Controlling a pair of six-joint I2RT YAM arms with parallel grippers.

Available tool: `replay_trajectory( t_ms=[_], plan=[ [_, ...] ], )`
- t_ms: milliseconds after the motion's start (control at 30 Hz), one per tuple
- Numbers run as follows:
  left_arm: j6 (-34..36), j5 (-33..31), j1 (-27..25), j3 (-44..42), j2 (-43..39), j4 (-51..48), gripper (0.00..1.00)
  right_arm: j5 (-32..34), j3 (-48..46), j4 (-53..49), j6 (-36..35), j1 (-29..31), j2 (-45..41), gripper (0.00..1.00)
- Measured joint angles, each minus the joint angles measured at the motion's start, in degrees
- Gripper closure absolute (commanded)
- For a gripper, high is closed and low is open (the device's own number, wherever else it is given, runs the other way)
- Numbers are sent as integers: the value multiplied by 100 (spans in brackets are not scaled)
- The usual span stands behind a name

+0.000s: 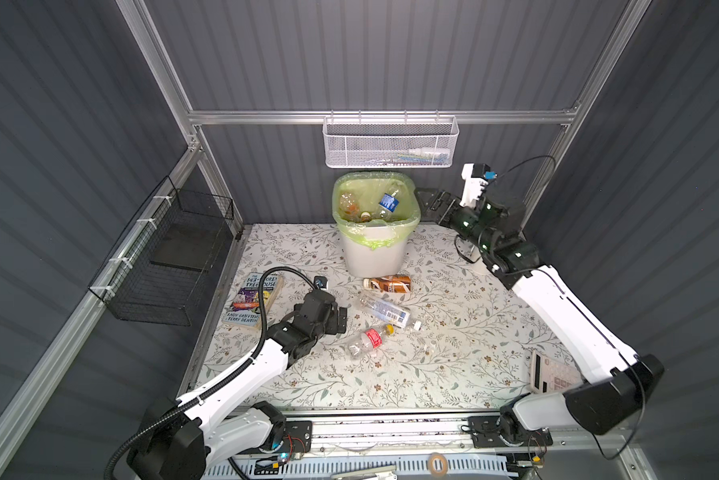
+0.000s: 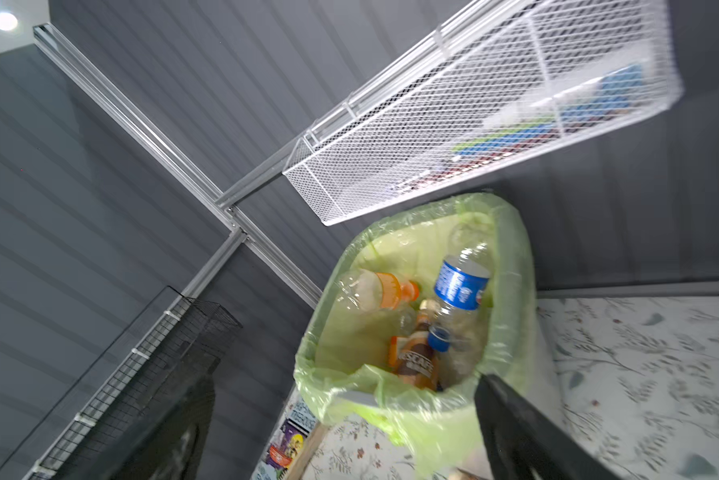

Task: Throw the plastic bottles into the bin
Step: 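Lift the orange-cap bottle with the right gripper and drop it into the bin, then withdraw the right arm while the left gripper reaches to the red-label bottle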

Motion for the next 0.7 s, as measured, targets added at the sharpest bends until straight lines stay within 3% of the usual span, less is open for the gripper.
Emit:
replay_trajectory(
  t_ms=[167,500,700],
  plan=[
    [17,90,0,-2,0,31,0,114,-1394,74,-247,-22,-612,1],
    [131,444,-46,0,28,155,0,-146,-3521,81,-186,-17,-743,1],
    [640,448,-778,527,723,-330,0,-83,-4271,382,203,-15,-896,1]
  ],
)
